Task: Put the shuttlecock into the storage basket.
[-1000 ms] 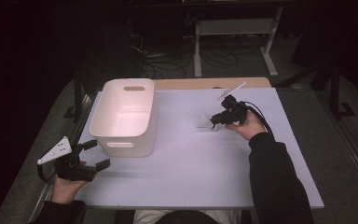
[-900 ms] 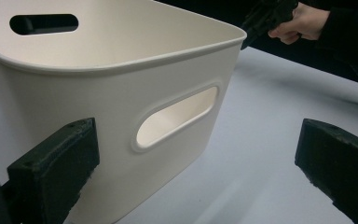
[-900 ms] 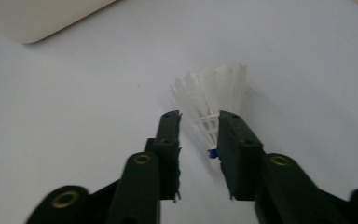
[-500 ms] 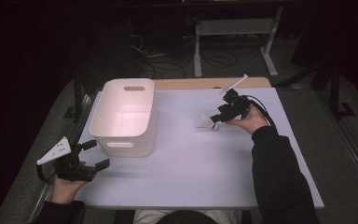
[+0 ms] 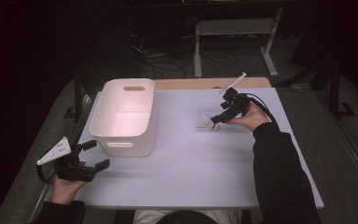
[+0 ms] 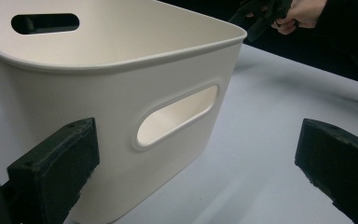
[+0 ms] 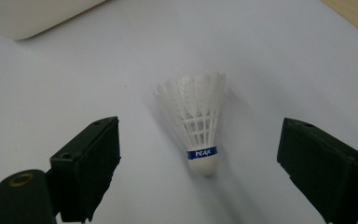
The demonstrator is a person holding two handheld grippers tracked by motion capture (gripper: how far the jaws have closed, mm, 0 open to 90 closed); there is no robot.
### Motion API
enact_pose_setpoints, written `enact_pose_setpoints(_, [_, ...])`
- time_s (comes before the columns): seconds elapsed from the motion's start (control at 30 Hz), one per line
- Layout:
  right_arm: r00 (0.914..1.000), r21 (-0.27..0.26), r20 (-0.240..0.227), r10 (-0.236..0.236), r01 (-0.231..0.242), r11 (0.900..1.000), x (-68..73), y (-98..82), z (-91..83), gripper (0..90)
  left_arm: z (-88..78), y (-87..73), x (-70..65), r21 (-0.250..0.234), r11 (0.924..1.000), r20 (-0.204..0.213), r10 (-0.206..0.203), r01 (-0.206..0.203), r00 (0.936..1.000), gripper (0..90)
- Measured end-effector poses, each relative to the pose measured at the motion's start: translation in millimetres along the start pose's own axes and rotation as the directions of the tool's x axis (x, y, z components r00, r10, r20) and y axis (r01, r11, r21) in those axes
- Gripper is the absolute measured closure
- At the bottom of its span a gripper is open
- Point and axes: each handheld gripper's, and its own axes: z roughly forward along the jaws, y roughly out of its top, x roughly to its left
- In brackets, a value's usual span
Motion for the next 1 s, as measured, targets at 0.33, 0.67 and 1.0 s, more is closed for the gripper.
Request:
enact_pose_setpoints(0.33, [0.9998,-0.002,-0.01,0.019,-0.019,1.0,-10.3,-7.6,3.3,0.0,-0.3,0.0,0.1,0.001,1.0,-0.002,0.001,-0.001,1.0,0.0])
enact_pose_setpoints(0.67, [0.9999,0.039,-0.013,-0.007,0.007,0.999,-12.8,-9.6,14.3,0.0,-0.3,-0.1,-0.1,0.001,1.0,0.0,0.001,-0.001,1.0,0.0])
enact_pose_setpoints(1.0, [0.9998,0.099,-0.021,-0.004,0.006,0.995,-17.7,-19.9,30.7,0.0,-0.7,-0.1,-0.1,0.001,1.0,0.0,0.001,-0.001,1.0,0.0])
